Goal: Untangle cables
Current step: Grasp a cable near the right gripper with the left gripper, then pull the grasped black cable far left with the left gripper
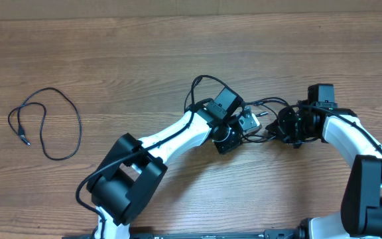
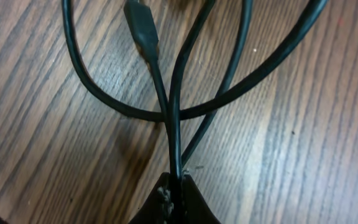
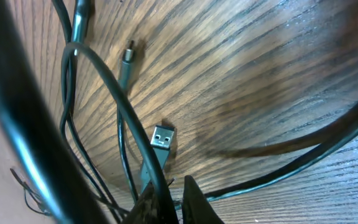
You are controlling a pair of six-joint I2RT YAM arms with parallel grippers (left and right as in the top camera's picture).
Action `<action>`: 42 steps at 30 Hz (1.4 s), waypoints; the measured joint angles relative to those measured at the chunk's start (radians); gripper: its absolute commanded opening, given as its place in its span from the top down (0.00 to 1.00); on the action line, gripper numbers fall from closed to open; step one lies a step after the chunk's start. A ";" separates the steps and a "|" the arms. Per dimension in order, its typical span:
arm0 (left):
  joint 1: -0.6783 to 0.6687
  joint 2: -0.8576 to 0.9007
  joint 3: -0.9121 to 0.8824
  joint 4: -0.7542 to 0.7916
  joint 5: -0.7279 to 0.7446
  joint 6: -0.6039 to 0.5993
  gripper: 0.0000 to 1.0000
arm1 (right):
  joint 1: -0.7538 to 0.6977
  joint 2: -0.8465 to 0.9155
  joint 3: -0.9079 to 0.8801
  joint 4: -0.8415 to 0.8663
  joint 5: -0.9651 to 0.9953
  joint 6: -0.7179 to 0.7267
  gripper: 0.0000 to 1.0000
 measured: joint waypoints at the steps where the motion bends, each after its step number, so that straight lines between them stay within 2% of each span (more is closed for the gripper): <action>1: 0.000 -0.014 0.002 -0.007 0.000 -0.005 0.96 | 0.000 0.000 0.000 -0.001 0.000 0.000 0.92; 5: 0.008 -0.080 0.011 -0.015 -0.003 -0.046 0.96 | 0.000 0.000 0.000 -0.002 0.000 -0.001 0.96; 14: 0.064 -0.223 0.026 -0.026 -0.002 -0.137 0.96 | 0.000 0.000 0.000 -0.003 0.000 0.000 0.95; 26: 0.218 -0.283 0.026 -0.117 0.023 -0.365 0.96 | 0.000 0.000 0.000 -0.007 0.019 -0.001 0.96; 42: 0.414 -0.724 0.026 -0.126 0.071 -0.460 0.96 | 0.000 0.000 0.000 -0.010 0.039 -0.001 0.96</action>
